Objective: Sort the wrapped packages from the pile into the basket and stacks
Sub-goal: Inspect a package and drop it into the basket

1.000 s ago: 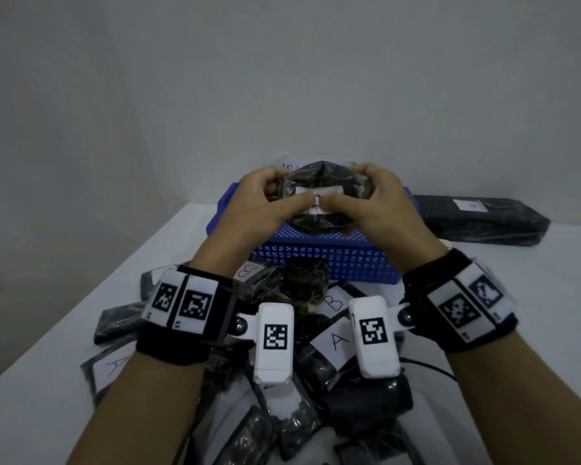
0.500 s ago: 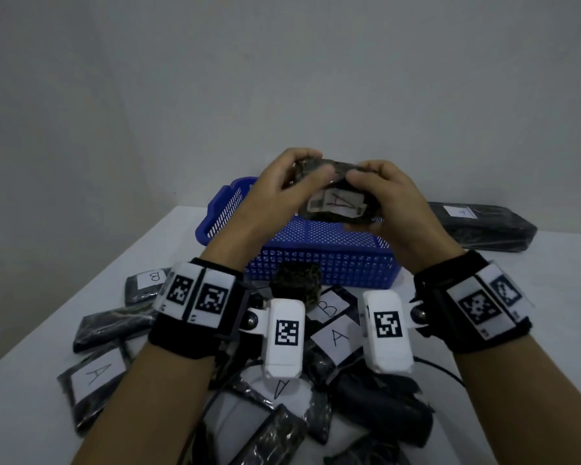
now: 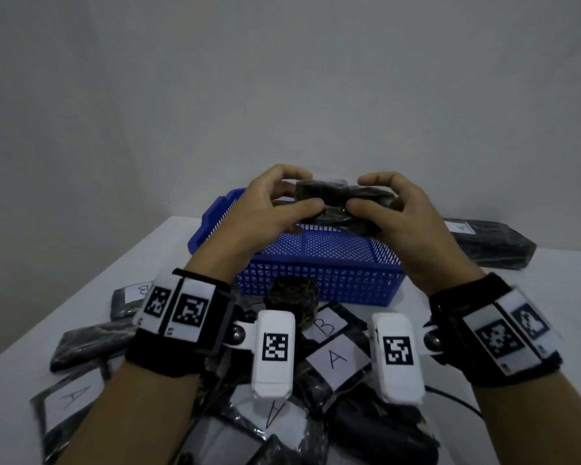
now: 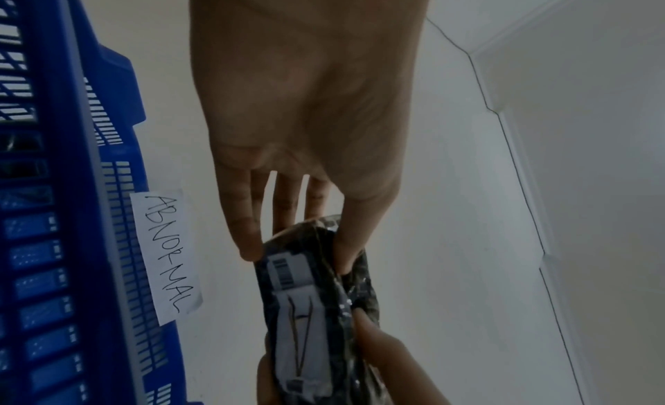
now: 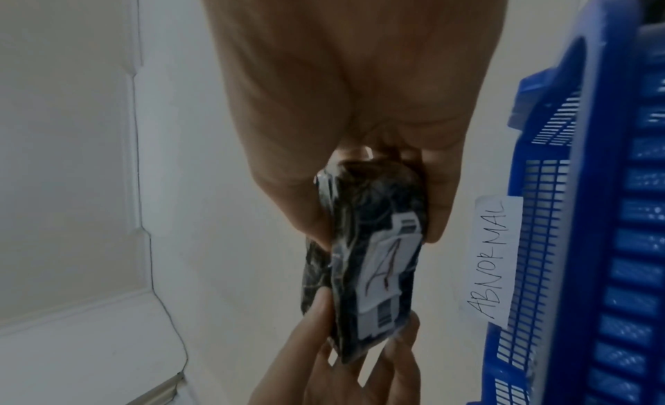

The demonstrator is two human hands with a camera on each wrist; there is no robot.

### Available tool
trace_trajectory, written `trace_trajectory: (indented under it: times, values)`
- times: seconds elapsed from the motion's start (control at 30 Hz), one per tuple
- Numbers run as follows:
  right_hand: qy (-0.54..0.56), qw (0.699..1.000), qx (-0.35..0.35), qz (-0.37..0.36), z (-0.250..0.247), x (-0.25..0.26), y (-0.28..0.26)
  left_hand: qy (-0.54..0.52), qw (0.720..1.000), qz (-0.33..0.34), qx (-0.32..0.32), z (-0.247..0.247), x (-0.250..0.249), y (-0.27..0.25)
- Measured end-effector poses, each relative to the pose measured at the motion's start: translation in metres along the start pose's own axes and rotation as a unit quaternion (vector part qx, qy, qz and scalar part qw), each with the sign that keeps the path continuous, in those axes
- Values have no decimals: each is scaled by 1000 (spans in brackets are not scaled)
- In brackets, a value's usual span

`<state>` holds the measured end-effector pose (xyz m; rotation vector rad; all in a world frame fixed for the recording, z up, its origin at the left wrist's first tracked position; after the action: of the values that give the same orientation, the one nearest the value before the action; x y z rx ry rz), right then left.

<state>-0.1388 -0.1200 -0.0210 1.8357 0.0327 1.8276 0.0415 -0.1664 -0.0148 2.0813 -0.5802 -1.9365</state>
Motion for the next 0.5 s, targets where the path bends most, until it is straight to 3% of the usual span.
trace_trajectory:
  times: [0.1, 0.2, 0.4, 0.5]
  values:
    - [-46, 998, -11, -52, 4, 3, 2, 8, 1000, 18, -19, 1, 1, 0]
    - [-52, 998, -7, -45, 7, -6, 1, -8, 1000, 11, -25, 0, 4, -1]
    - [22, 990, 37, 133, 8, -13, -6, -30, 998, 44, -31, -7, -4, -1]
    - [46, 988, 26, 143, 6, -8, -7, -27, 999, 44, -12, -4, -3, -3]
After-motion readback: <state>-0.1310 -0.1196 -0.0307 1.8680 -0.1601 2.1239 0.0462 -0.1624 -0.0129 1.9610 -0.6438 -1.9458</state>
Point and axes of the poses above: each hand's wrist, its own y-axis towards the middle knuckle, its own z-axis out of the palm, x = y × z, the point moved 5 cm from there along y, towards the middle knuckle, and after that the axes turned 13 degrees about -x, right-handed, at the moved point
